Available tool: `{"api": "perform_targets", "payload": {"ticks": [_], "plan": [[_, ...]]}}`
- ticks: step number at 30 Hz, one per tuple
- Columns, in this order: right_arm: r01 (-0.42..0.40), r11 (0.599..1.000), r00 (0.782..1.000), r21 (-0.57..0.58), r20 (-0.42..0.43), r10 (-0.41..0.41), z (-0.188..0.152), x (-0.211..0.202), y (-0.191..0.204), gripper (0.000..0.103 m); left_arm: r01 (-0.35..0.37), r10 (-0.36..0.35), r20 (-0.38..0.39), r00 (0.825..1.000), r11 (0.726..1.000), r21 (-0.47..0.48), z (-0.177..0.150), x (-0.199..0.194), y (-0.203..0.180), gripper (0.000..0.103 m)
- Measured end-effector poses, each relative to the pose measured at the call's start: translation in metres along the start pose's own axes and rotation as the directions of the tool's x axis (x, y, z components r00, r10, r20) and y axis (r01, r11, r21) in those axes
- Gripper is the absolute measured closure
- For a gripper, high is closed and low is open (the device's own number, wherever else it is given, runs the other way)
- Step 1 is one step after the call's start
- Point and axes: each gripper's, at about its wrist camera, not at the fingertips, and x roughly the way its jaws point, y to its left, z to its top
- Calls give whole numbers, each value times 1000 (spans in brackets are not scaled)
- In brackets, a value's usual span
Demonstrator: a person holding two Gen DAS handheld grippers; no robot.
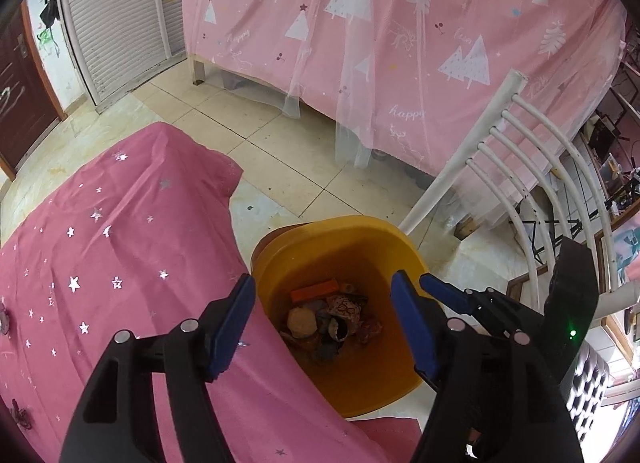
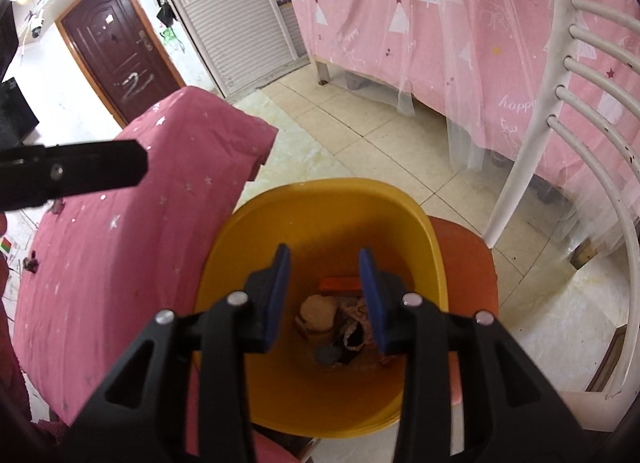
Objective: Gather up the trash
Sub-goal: 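Move both open grippers back over the white paper and black cable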
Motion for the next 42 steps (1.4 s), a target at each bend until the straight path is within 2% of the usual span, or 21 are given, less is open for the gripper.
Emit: {"api": "perform_targets", "payload": {"ticks": [3,5,9,11,16,23,27,31,42], "plan": [[-1,1000,1000,-8,1,1,2,1,6,66,-4,4,9,1000,1000,-12,-3,-7,8,38],[2,1000,1000,-17,9,-2,5,0,12,53,-4,5,20,1000,1000,-20,-5,-13,13,37],[4,999,999,-33,35,-3,18,-7,27,48,-16,18,53,998,999,-42,-12,-33,33,34],[5,999,999,-47,54,-3,26,-12,40,39,-16,20,77,997,999,-52,-17,-44,45,33],[14,992,996,-121,85,-4,41,-20,84,27,-46,54,107,993,996,-80,-32,-73,83,33],[15,979,995,-205,97,5,56,-20,140,26,-57,74,146,987,992,-113,-49,-111,127,32],[11,967,996,-255,90,13,60,-18,172,26,-92,112,160,981,988,-125,-60,-129,156,31],[-2,952,996,-305,85,29,62,-15,204,19,-120,144,160,976,981,-153,-70,-141,186,31],[-22,911,998,-412,39,42,55,-1,270,19,-178,212,149,966,961,-214,-102,-164,247,31]]}}
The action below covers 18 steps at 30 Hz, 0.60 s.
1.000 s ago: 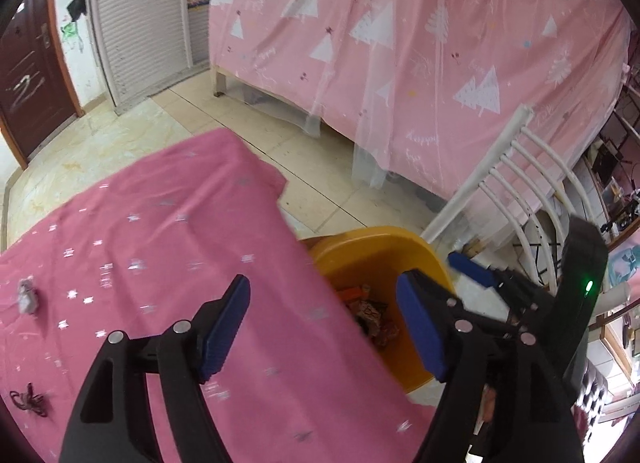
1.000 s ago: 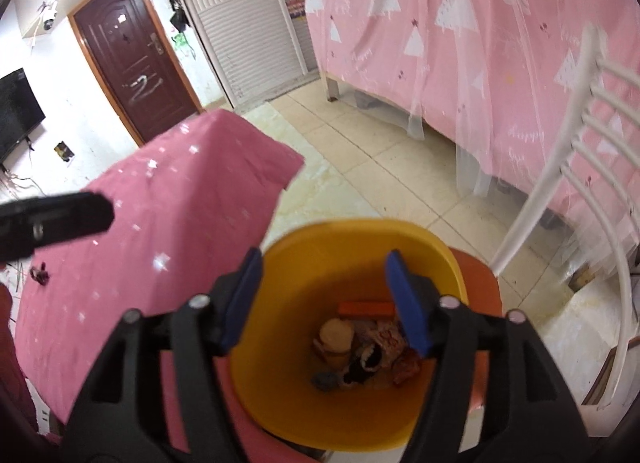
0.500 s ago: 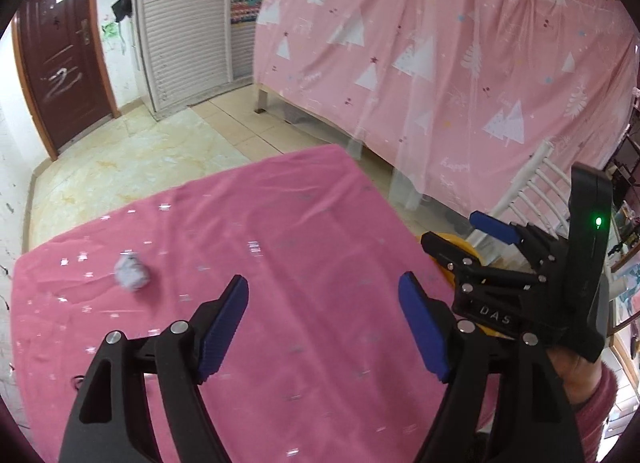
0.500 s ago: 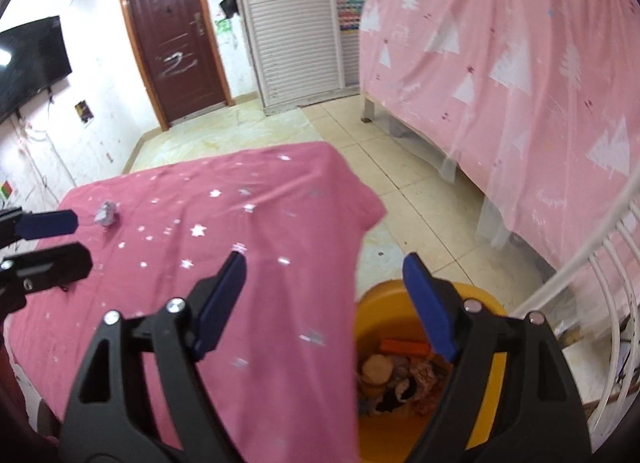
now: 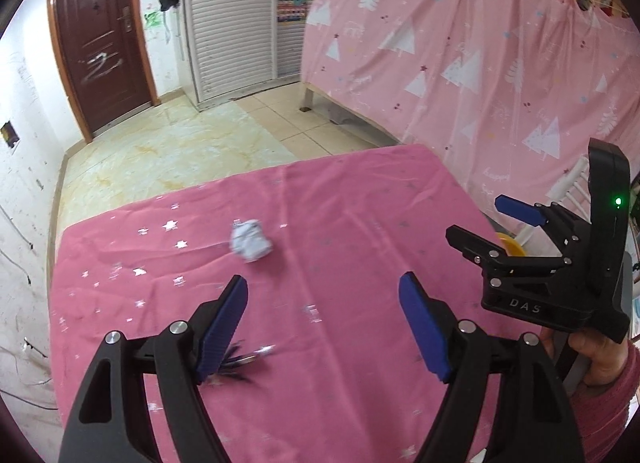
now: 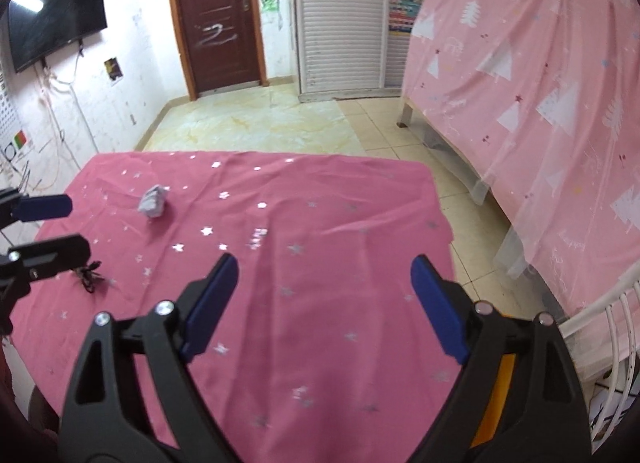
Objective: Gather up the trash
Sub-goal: 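Move both open grippers back over the white paper and black cable, then grasp the black cable with the left gripper while the right gripper grasps the white crumpled paper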
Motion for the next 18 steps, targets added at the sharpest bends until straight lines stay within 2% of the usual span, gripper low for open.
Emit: {"api": "perform_targets", "payload": {"ticks": [8,18], "plan": [[-21,998,1000,-63,-15,20,11,10,39,19,-56,56,-19,998,998,-20,-15,0,42,31],[-53,991,998,-124,-39,49,25,28,81,19,-50,48,-44,998,998,-35,-32,9,71,31]]}}
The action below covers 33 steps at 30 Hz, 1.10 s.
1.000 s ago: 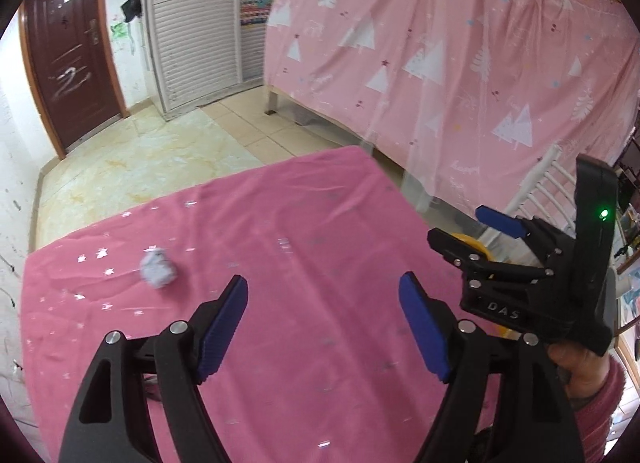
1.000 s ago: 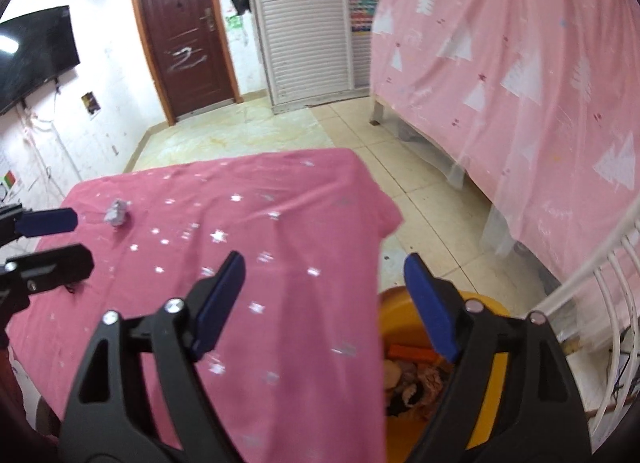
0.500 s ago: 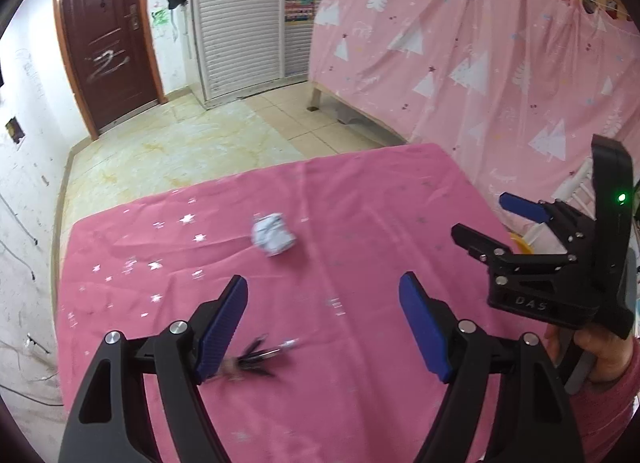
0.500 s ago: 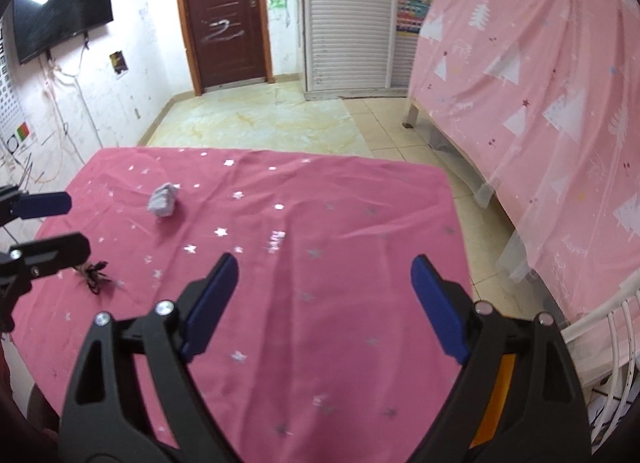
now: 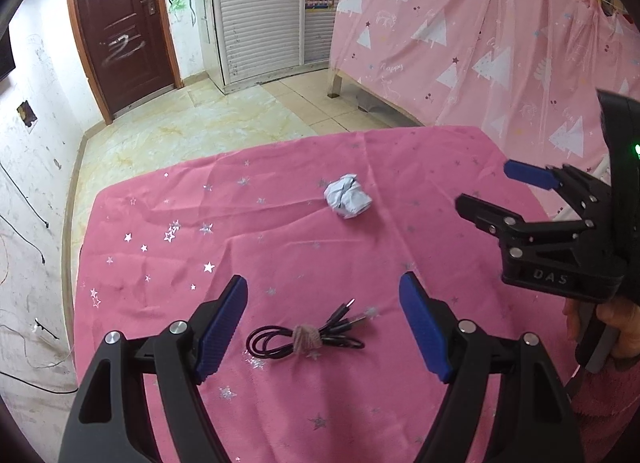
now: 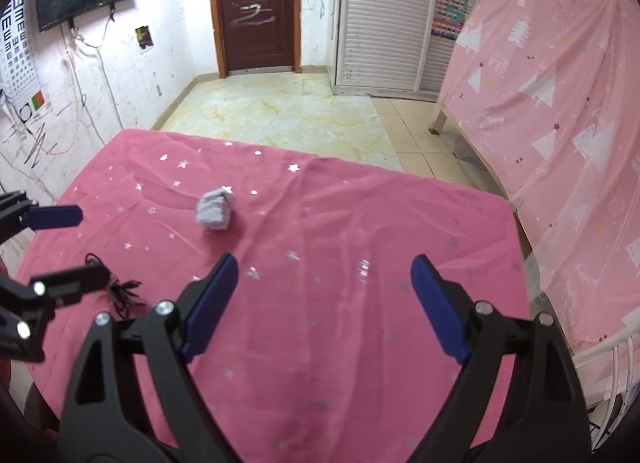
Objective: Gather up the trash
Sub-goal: 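Grasp the black cable with the left gripper while the right gripper grasps the white crumpled paper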
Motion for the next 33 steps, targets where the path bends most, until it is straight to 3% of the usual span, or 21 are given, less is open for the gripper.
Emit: {"api": "perform_targets", "payload": {"ticks": [13,20,25,31,33], "plan": [[-59,997,998,-47,-38,57,27,39,45,19,96,-91,-45,995,987,128,-16,28,12,30],[-80,994,995,-69,-62,76,37,58,62,19,90,-73,-74,995,963,254,-29,39,3,31],[-75,995,994,-66,-86,69,39,73,68,19,115,-90,-102,991,957,266,-34,40,1,38],[-61,997,994,-48,-90,57,39,82,67,19,130,-113,-82,990,960,248,-43,31,4,46],[-61,997,994,-42,-95,57,39,83,68,28,159,-144,-83,986,963,219,-45,28,8,50]]}}
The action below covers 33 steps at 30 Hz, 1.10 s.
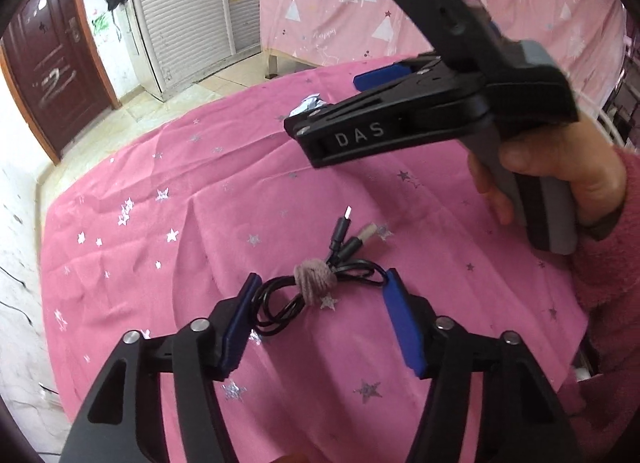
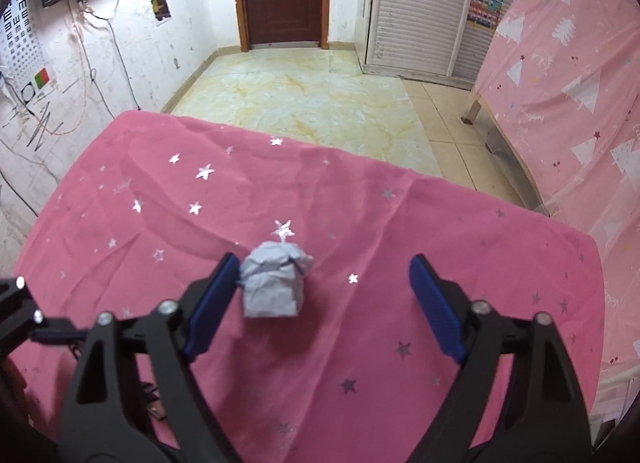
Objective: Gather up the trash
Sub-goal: 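Grasp the black cable with the left gripper while the right gripper grasps the white crumpled paper, then carry the black cable and white paper over the yellow bin with both grippers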
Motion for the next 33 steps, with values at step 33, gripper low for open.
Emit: {"api": "perform_targets", "payload": {"ticks": [33], "plan": [[27,997,991,75,126,-36,-37,-79,-63,70,-34,41,160,986,998,-49,19,-51,-43,73]]}}
